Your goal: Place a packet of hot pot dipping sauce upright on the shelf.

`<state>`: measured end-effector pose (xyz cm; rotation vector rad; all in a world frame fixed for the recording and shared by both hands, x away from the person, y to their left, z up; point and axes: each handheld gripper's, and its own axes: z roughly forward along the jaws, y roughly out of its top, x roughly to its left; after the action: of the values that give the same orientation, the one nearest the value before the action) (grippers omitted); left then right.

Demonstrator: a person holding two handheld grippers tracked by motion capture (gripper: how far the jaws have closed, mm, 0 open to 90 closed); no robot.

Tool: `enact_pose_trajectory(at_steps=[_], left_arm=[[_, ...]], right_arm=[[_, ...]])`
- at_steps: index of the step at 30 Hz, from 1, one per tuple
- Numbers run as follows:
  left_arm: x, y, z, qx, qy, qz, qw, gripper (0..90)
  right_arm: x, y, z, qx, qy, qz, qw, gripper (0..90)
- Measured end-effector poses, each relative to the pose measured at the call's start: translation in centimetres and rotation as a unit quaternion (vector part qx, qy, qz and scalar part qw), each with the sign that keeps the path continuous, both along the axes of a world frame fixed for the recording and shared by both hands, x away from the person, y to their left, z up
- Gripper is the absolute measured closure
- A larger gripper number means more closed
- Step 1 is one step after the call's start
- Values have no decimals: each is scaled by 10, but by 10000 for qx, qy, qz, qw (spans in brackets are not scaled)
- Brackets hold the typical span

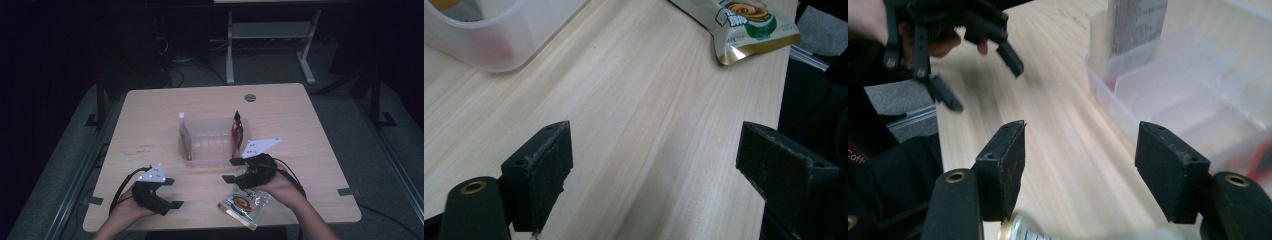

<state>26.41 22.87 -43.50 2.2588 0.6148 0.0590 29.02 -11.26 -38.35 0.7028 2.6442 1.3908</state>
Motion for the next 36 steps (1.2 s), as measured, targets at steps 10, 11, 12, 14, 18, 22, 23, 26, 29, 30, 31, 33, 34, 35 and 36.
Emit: enact_pose_trajectory(at_steps=[10, 11, 12, 14, 18, 22, 23, 26, 29, 30, 31, 33, 34, 35, 36], left_arm=[[0, 0, 0, 51, -3, -39, 10000, 146], [1, 0, 0, 50, -5, -49, 10000, 146], [1, 0, -1, 28, 9, -43, 10000, 146], [1, 0, -1, -4, 51, -22, 10000, 146], [-1, -1, 0, 41, -14, -52, 10000, 146], [-3, -7, 2, 26, -41, 3, 10000, 155], [-2, -8, 3, 31, -55, -5, 10000, 155], [-1, -13, 3, 56, -47, -9, 10000, 156], [-2, -14, 0, 84, -27, -33, 10000, 156], [-3, -14, 0, 92, -9, -34, 10000, 156], [-3, -14, 0, 110, -17, -48, 9999, 156], [-3, -13, 0, 64, -25, -31, 10000, 157], [-3, -13, 0, 67, -16, -37, 10000, 157], [-2, -12, 0, 80, -22, -43, 10000, 158], [-2, -12, -1, 92, -5, -33, 10000, 157]], right_arm=[[-14, -43, -15, -53, 205, -410, 9989, 372], [-16, -49, -18, -66, 239, -484, 9985, 380], [-17, -54, -20, -97, 284, -552, 9980, 390], [-19, -62, -26, -195, 337, -628, 9973, 428], [-27, -81, -37, -268, 417, -701, 9963, 619], [-36, -98, -46, -349, 546, -792, 9948, 790], [-38, -102, -48, -320, 612, -767, 9947, 853], [-43, -108, -52, -285, 794, -547, 9949, 898], [-44, -103, -56, -467, 836, -359, 9948, 898], [-44, -100, -58, -512, 854, -280, 9946, 898], [-44, -97, -60, -582, 899, -238, 9940, 898], [-43, -89, -66, -754, 945, -112, 9926, 898], [-42, -85, -68, -839, 957, -64, 9919, 898], [-42, -82, -70, -917, 959, -14, 9912, 898], [-41, -79, -71, -938, 973, 24, 9908, 898]])
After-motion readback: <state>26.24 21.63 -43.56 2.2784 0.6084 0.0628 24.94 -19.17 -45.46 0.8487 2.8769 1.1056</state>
